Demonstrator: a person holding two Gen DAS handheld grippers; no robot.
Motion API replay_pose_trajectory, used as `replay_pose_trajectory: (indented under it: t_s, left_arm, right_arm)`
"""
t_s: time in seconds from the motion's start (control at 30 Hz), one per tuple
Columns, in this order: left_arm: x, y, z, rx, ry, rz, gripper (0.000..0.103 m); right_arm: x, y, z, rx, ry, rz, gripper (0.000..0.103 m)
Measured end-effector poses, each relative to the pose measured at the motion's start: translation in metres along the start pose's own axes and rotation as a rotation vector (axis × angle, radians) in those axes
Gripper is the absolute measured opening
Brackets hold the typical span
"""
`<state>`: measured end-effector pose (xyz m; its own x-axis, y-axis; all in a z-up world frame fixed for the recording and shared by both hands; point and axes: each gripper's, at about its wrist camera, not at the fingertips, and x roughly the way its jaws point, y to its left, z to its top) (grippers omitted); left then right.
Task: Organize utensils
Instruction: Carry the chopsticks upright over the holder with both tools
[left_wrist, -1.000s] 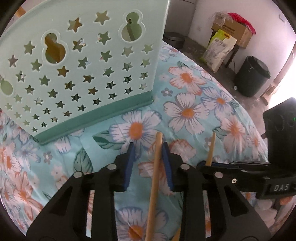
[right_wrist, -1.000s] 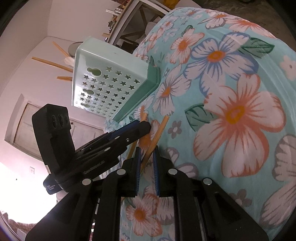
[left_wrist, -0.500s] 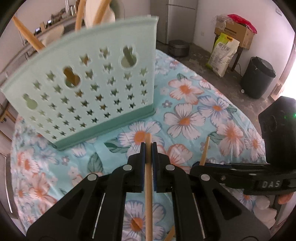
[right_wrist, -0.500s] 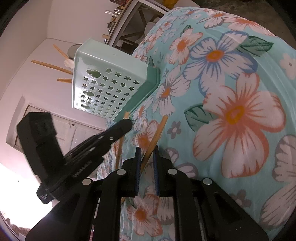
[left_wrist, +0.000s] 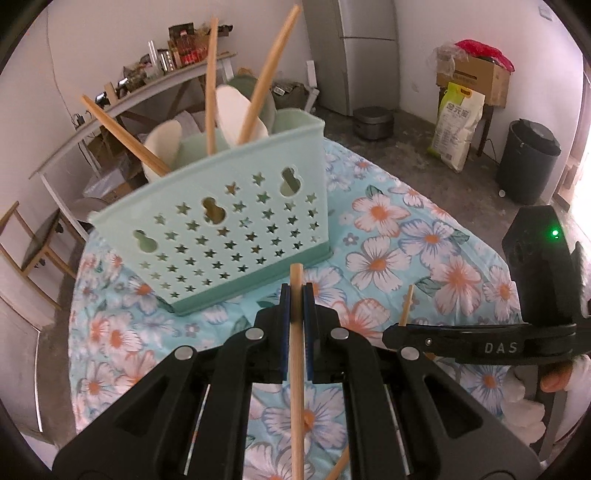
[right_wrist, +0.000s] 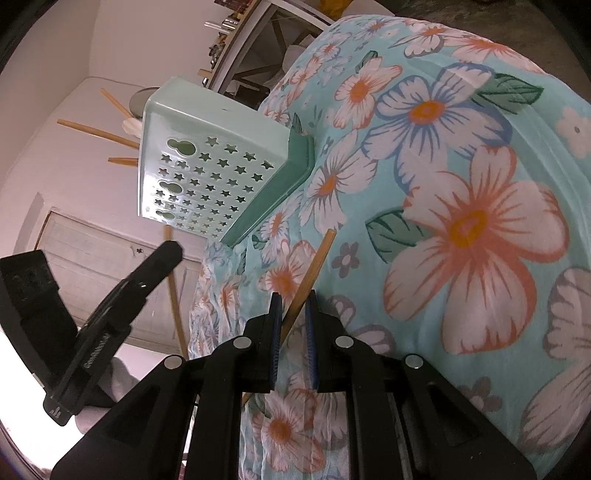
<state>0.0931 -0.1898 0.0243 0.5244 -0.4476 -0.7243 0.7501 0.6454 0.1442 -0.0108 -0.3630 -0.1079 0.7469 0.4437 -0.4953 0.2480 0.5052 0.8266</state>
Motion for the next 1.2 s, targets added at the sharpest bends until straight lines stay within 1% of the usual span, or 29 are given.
replay_pose_trajectory:
  t_s: [0.57, 0.77, 0.93, 1.07, 1.13, 1.2]
  left_arm:
    - [-0.041, 0.009, -0.003, 0.003, -0.083, 0.066, 0.006]
    - [-0.052, 0.012, -0.005, -0.001, -0.097, 0.077, 0.006]
    - [-0.066, 0.024, -0.001, -0.021, -0.124, 0.085, 0.006]
    - [-0.086, 0.048, 0.008, -0.087, -0.166, 0.072, 0.006]
    - [-0.097, 0.062, 0.013, -0.121, -0.190, 0.068, 0.006]
    - [-0.109, 0.078, 0.019, -0.174, -0.224, 0.045, 0.006]
  right_arm:
    - [0.006, 0.003, 0.007, 0.033, 0.004, -0.018, 0.012]
    - [0.003, 0.015, 0.008, 0.014, -0.010, -0.023, 0.012]
    - [-0.012, 0.048, 0.008, -0.086, -0.058, -0.020, 0.011]
    - [-0.031, 0.089, 0.009, -0.204, -0.117, 0.002, 0.008]
    - [-0.040, 0.107, 0.008, -0.259, -0.148, 0.000, 0.007]
    - [-0.049, 0.125, 0.008, -0.320, -0.182, -0.005, 0.006]
